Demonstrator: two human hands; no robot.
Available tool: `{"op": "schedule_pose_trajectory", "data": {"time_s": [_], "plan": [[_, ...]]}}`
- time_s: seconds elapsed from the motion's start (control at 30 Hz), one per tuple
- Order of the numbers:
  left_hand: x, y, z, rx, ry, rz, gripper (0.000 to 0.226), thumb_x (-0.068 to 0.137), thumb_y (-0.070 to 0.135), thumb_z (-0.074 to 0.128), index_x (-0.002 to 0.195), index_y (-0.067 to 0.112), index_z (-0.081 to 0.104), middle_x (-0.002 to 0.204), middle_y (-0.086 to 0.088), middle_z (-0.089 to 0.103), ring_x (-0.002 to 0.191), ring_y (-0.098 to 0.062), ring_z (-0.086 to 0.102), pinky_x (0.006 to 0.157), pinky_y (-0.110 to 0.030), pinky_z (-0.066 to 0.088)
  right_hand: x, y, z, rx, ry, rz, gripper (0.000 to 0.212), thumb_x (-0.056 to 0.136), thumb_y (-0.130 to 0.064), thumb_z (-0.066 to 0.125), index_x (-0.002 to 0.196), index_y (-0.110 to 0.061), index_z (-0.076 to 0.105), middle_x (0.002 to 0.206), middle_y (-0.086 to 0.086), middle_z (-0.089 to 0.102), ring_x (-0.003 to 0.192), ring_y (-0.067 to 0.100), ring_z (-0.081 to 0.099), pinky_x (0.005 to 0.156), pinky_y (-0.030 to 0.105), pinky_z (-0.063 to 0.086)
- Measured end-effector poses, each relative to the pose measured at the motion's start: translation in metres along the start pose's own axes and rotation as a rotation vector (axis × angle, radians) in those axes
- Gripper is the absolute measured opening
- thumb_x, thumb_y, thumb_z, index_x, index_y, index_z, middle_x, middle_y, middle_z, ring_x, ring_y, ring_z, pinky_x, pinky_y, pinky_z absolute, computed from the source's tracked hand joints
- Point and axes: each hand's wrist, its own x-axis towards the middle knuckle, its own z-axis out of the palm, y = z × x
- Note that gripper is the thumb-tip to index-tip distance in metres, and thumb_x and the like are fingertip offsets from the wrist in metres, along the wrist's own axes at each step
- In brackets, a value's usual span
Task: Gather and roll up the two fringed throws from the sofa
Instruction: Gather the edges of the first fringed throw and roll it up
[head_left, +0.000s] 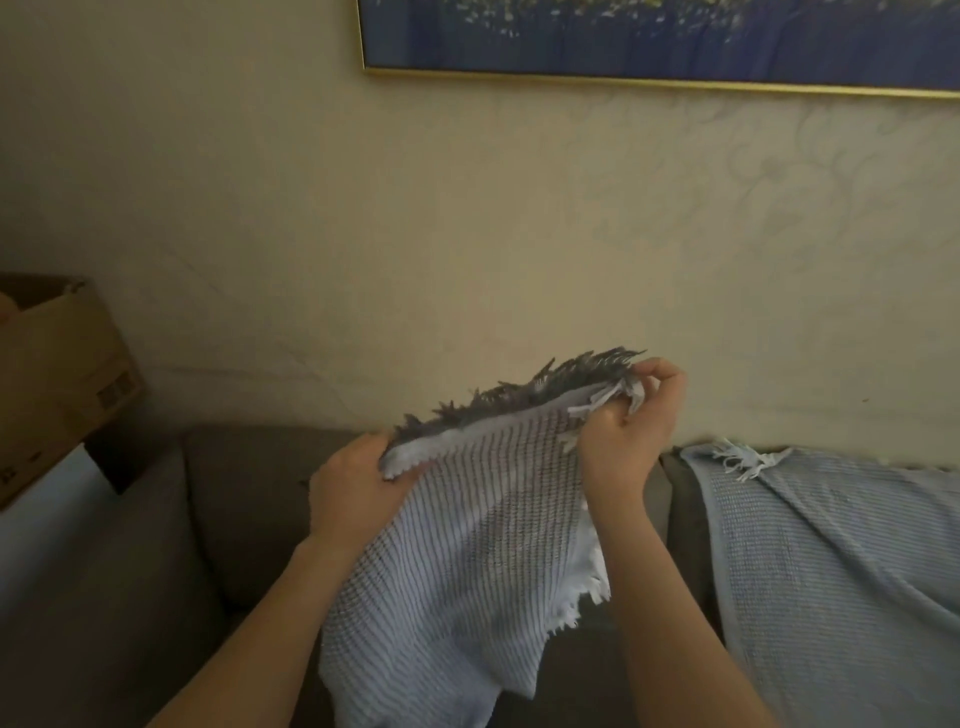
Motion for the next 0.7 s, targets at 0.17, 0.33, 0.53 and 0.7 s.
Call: {"op": "schedule_pose_trajectory", "data": {"time_s": [0.17,0.33,0.53,0.7], "plan": [[-0.014,-0.031,0.008,0.353,-0.735,-0.142,0.043,0.084,0.059,0.070,0.082,0.015,0.069,0.077,0.003,0.070,0.071,-0.015,0.069,0.071,-0.040,0.062,-0.025,0.014,0.005,-0.026,-0.076,0.105,0.048,0.082,0.024,0.034,0.112,-0.011,0.048,0.097,-0.008,0.054,0.083,-0.007,0.056,0.068,0.018,0.048],[-0.031,-0.031,0.018,0.354,-0.546,-0.299,0.017,0.096,0.036,0.062,0.087,0.022,0.067,0.082,0.004,0.069,0.074,-0.015,0.066,0.067,-0.035,0.058,-0.037,0.022,0.007,-0.034,-0.085,0.095,0.045,0.090,0.021,0.036,0.114,-0.016,0.047,0.089,-0.011,0.054,0.065,0.000,0.051,0.057,0.023,0.043],[-0.020,-0.019,0.022,0.120,-0.228,-0.359,0.012,0.101,0.011,0.060,0.112,0.009,0.062,0.101,-0.008,0.071,0.082,-0.019,0.061,0.071,-0.033,0.047,-0.035,0.041,-0.002,-0.143,-0.244,-0.010,0.022,0.106,-0.015,0.039,0.111,-0.029,0.055,0.076,-0.001,0.056,0.058,0.013,0.046,0.055,0.034,0.039],[0.005,-0.018,0.001,0.250,-0.010,-0.198,0.017,0.095,0.023,0.071,0.085,0.020,0.057,0.077,0.001,0.063,0.065,-0.017,0.058,0.054,-0.032,0.047,-0.022,0.069,-0.025,-0.613,-0.645,-0.175,0.063,0.076,-0.073,0.068,0.130,-0.044,0.055,0.108,-0.004,0.044,0.105,0.021,0.045,0.088,0.037,0.039]]}}
